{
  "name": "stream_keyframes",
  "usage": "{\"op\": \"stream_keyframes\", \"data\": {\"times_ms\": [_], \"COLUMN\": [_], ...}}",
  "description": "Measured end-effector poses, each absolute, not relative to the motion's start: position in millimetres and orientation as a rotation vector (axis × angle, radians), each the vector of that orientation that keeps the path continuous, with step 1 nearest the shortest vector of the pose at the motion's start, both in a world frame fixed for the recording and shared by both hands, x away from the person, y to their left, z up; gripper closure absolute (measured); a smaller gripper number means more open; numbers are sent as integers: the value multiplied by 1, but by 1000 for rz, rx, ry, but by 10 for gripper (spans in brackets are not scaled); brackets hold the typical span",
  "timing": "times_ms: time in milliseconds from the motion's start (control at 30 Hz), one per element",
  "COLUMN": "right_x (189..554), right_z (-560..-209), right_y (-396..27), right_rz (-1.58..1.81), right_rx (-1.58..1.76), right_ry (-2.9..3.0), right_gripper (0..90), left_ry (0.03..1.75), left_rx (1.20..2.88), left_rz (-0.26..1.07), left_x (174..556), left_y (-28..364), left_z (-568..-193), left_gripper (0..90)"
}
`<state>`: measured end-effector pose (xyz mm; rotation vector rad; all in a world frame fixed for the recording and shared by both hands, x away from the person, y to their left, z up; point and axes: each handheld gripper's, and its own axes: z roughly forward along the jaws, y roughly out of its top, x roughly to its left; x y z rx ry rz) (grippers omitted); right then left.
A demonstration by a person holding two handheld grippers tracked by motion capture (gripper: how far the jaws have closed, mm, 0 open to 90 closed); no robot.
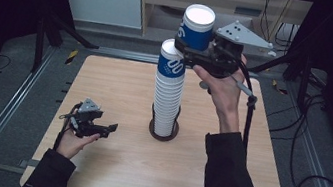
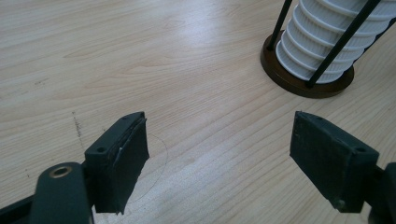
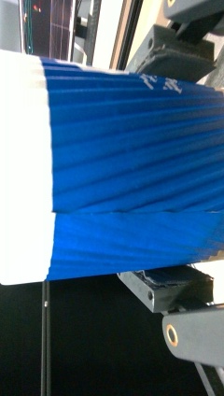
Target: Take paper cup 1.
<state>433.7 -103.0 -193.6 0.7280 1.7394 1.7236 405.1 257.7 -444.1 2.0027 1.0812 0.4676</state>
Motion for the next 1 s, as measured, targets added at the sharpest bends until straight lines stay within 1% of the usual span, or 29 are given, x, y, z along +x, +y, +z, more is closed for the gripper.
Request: {"op": "stream_keyframes", "data": {"times_ms": [233,467,733,1000], "right_x": [422,412,403,399], "right_z": [-204,-216,-251,-279], "right_y": [-131,-149,-171,-182], "right_rz": [1708,1683,1653,1622], "right_rx": [757,768,797,825], "right_ry": [1725,1726,1769,1819], "right_gripper": [210,210,210,210], "left_ry": [1080,1077,1066,1046], "left_rx": [2007,2010,2017,2033], "left_rz": [467,468,462,455], "left_x": [405,404,404,402], "left_y": [257,256,254,251], "left_z": [-444,-444,-444,-444], "left_gripper": [188,188,196,197]}}
